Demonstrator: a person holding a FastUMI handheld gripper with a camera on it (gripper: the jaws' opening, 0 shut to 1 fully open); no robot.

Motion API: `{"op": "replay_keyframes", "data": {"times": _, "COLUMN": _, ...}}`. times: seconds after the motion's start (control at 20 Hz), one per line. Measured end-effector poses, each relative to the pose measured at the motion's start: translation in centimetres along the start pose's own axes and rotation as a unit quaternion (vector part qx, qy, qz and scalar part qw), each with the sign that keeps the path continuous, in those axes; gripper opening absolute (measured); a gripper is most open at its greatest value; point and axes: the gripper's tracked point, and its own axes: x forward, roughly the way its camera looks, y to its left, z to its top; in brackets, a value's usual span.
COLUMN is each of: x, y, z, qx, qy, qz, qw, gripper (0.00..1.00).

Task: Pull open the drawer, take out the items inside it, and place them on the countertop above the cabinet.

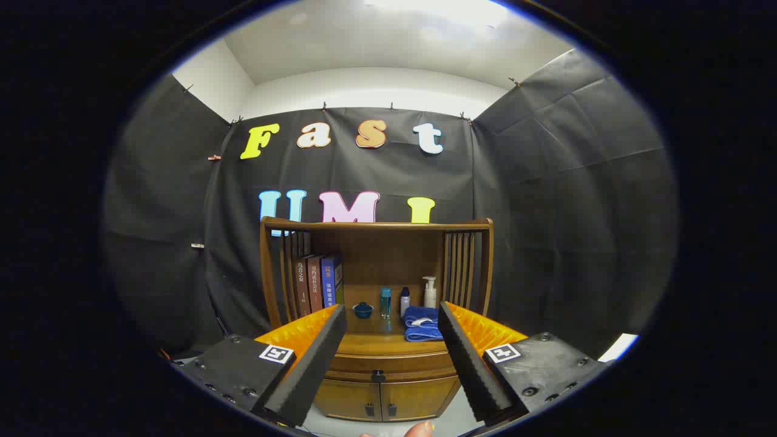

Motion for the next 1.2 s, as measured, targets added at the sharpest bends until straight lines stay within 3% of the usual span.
{"op": "replay_keyframes", "data": {"times": 1.2, "x": 0.42, "y": -0.61, "z": -0.25, "qx": -0.001, "qy": 0.002, "qz": -0.003, "qw": 1.000, "gripper": 0.99}}
